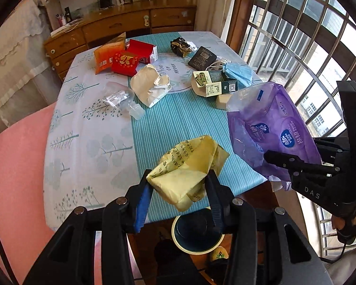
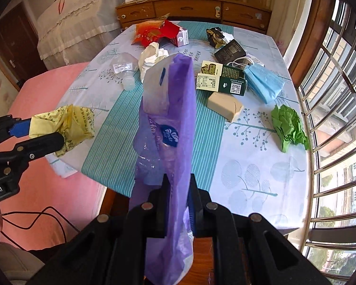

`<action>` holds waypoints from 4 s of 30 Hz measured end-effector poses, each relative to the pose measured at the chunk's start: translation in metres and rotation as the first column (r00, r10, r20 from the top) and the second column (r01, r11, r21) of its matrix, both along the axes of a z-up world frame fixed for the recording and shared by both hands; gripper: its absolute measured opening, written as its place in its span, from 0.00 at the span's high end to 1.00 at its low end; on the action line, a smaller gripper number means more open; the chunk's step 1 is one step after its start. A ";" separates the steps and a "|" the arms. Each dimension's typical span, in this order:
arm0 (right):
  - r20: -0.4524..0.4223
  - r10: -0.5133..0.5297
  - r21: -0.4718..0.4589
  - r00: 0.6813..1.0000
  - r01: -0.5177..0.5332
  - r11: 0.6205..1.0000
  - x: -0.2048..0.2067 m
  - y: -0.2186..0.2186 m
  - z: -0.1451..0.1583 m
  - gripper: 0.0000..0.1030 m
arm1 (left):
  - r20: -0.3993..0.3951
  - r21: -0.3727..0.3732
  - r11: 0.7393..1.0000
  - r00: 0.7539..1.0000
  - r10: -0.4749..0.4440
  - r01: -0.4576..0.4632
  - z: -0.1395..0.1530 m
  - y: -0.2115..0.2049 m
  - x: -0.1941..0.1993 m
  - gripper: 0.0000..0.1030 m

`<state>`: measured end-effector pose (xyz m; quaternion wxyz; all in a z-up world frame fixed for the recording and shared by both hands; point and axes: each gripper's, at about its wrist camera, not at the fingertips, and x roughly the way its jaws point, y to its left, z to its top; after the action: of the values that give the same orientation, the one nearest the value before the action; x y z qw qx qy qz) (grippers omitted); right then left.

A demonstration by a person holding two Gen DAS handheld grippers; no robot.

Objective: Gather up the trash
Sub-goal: 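Carry both bags over the bin and open both tools to drop them, then raise both tools back toward the table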

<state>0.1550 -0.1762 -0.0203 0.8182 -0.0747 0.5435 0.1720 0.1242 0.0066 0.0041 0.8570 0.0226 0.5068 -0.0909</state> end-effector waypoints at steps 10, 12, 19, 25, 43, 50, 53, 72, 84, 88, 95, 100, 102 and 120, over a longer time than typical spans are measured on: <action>-0.083 0.048 0.084 0.995 -0.041 0.996 -0.069 -0.049 -0.022 0.88 | -0.056 0.080 0.995 0.997 0.055 -0.051 -0.015 -0.051 -0.086 0.59; -0.104 0.045 0.098 0.994 -0.034 0.995 -0.081 -0.051 -0.031 0.88 | -0.068 0.106 0.994 0.997 0.044 -0.037 -0.022 -0.057 -0.097 0.58; -0.262 -0.010 0.117 0.965 0.042 0.992 -0.118 -0.052 -0.099 0.88 | -0.177 0.075 0.995 0.981 0.084 -0.072 -0.076 -0.062 -0.111 0.58; -0.381 -0.094 0.074 0.920 0.132 0.988 -0.138 -0.042 -0.196 0.88 | -0.263 0.068 0.996 0.961 0.081 -0.066 -0.170 -0.062 -0.115 0.58; -0.413 -0.325 0.040 0.851 0.374 0.927 -0.104 -0.032 -0.408 0.30 | -0.299 0.067 0.994 0.949 0.098 -0.081 -0.393 -0.052 -0.093 0.15; -0.406 -0.337 0.029 0.849 0.381 0.924 -0.107 -0.033 -0.399 0.30 | -0.274 0.087 0.989 0.951 0.142 -0.123 -0.381 -0.036 -0.095 0.09; -0.393 -0.335 0.028 0.856 0.375 0.927 -0.113 -0.031 -0.381 0.30 | -0.266 0.090 0.987 0.952 0.150 -0.131 -0.366 -0.026 -0.095 0.09; -0.209 -0.300 0.107 0.931 0.326 0.939 -0.158 -0.002 -0.125 0.30 | -0.119 0.085 0.992 0.987 0.106 -0.096 -0.108 -0.002 -0.133 0.09; 0.055 -0.326 0.132 0.944 0.317 0.939 -0.173 0.018 0.016 0.30 | 0.037 -0.023 0.997 0.997 0.074 -0.073 0.030 0.021 -0.145 0.09; 0.151 -0.354 0.138 0.923 0.335 0.932 -0.174 0.016 0.052 0.30 | 0.101 -0.023 0.998 0.992 0.069 -0.067 0.060 0.022 -0.148 0.10; 0.265 -0.372 0.138 0.890 0.347 0.928 -0.173 0.010 0.094 0.30 | 0.160 -0.048 0.999 0.987 0.024 -0.017 0.087 0.018 -0.140 0.16; 0.300 -0.368 0.125 0.880 0.346 0.930 -0.162 0.001 0.104 0.30 | 0.175 -0.043 0.999 0.984 0.011 -0.003 0.093 0.009 -0.127 0.16; 0.303 -0.368 0.123 0.879 0.346 0.930 -0.152 -0.007 0.104 0.30 | 0.179 -0.054 0.999 0.984 0.005 0.005 0.094 0.006 -0.118 0.16; 0.126 -0.346 0.077 0.930 0.338 0.938 0.046 -0.125 0.024 0.30 | 0.031 -0.033 0.999 0.999 0.037 -0.036 0.024 -0.092 0.073 0.16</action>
<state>0.2009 -0.3009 0.0037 0.8730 0.0315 0.4854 0.0360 0.1974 -0.0851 0.0283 0.8666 0.0009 0.4920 -0.0830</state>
